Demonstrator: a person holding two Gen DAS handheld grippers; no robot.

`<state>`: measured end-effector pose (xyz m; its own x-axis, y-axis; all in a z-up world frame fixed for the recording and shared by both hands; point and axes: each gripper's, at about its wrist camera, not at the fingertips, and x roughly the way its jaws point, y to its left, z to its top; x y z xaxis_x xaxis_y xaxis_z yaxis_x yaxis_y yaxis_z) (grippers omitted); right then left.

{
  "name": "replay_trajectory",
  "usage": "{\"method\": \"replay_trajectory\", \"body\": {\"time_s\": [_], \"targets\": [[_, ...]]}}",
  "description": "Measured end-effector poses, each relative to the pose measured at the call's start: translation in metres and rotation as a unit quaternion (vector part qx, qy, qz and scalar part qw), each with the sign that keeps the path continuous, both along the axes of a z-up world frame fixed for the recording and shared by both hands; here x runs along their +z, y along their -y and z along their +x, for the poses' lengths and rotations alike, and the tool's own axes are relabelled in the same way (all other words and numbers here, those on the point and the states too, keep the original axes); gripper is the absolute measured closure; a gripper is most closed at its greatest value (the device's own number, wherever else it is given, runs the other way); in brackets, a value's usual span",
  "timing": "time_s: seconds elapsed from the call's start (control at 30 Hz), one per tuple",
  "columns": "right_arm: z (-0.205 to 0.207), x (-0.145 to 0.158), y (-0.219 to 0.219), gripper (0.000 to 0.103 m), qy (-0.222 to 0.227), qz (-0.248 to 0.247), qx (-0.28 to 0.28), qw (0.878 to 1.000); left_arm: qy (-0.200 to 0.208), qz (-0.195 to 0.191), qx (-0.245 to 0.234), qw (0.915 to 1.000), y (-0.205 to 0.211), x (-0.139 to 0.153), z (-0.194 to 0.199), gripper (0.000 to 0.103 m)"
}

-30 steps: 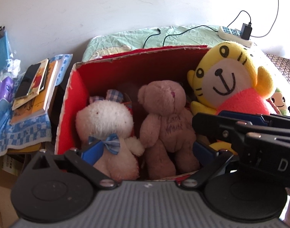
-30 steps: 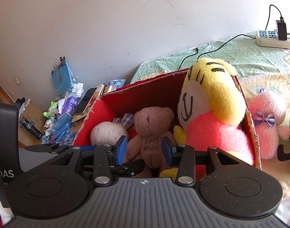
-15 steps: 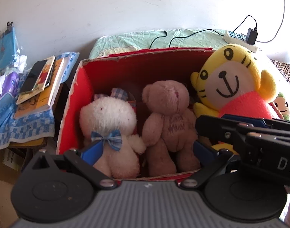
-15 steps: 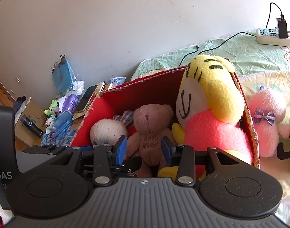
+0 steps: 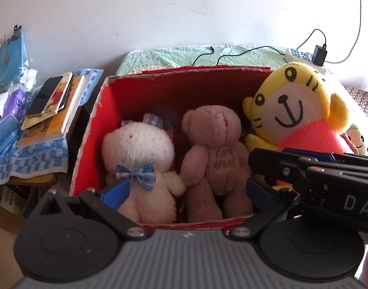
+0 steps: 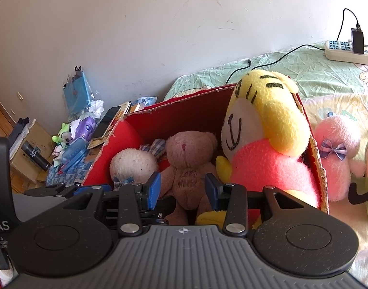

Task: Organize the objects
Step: 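Withdraw both grippers up and out of the red box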

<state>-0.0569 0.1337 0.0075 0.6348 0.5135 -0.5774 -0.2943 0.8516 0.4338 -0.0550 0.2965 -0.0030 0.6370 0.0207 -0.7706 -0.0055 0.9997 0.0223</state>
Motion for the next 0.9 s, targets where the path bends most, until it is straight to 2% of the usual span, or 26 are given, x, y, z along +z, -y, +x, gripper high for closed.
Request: {"method": "replay_trajectory", "body": {"time_s": [0.63,0.77,0.9], "targets": [[-0.011,-0.002,-0.002,0.06,0.038,-0.019,0.008,0.999,0.072,0.017,-0.019,0.997,0.002,-0.002,-0.016,0.001],[-0.014,0.001,0.0,0.057,0.044,-0.016,0.014,0.999,0.084,0.018,-0.028,0.9959,0.002,0.004,-0.024,0.001],[-0.025,0.007,0.001,0.054,0.069,-0.019,0.019,0.997,0.099,0.029,-0.041,0.9938,0.006,0.012,-0.034,0.001]]}}
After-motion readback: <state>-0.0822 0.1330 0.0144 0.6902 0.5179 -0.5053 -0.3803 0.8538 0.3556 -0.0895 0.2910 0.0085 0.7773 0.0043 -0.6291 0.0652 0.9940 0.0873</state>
